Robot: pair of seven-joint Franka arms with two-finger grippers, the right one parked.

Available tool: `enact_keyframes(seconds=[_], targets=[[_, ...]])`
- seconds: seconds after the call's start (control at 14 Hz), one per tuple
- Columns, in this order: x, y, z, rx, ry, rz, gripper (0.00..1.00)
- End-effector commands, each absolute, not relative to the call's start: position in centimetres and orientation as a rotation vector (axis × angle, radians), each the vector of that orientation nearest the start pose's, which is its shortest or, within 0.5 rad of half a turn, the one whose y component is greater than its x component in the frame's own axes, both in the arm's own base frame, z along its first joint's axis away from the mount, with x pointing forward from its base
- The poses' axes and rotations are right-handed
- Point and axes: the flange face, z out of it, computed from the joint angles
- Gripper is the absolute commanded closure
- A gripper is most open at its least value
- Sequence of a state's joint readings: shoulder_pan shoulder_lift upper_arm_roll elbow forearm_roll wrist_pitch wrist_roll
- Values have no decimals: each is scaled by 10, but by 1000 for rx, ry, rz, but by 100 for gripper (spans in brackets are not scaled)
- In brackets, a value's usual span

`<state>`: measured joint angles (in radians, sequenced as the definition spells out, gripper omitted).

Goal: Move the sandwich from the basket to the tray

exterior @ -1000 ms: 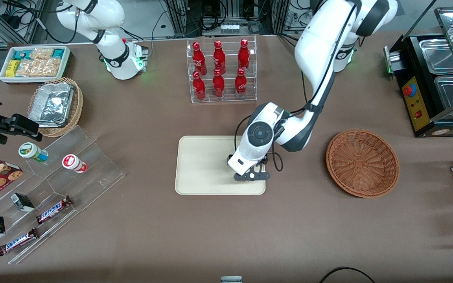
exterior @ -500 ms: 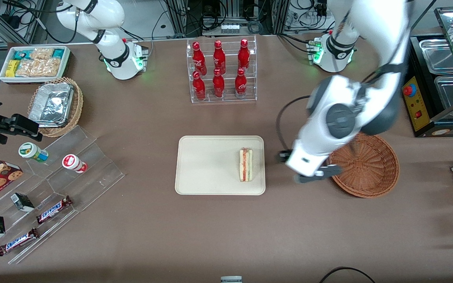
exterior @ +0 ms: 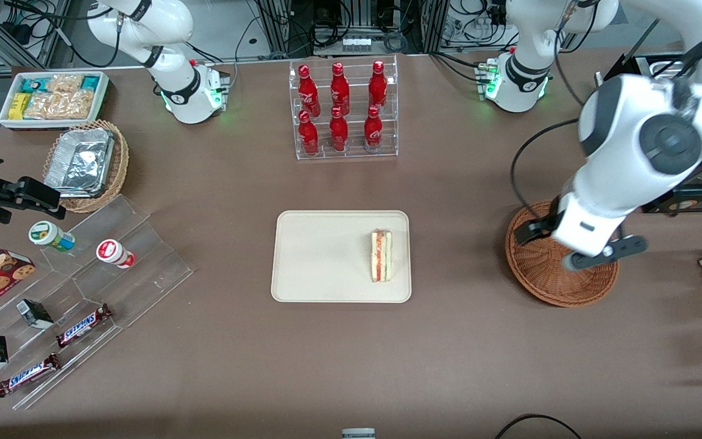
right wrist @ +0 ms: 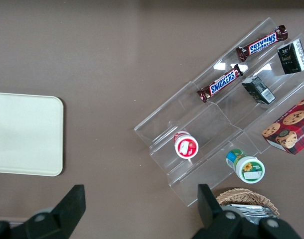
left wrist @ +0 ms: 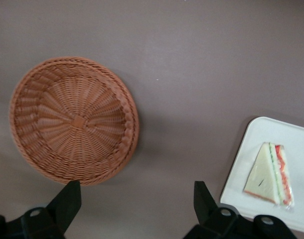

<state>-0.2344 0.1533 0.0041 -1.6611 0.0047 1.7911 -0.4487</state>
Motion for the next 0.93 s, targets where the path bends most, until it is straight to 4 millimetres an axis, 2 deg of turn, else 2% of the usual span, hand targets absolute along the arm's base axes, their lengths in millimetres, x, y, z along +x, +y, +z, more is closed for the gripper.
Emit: enact_keyframes(seconds=[0.0,0.21,0.43,0.5,0.64,0.86], targets=[[560,-111,547,-3120,-151,32,0],[535,-92,585,-3131,-48,39,0],[512,-83,619,-3134,57,32,0],[507,-68,630,-3131,86,49,0],[505,-50,659,-3137,183,63,0],[511,-44,665,-3142,173,80,0]])
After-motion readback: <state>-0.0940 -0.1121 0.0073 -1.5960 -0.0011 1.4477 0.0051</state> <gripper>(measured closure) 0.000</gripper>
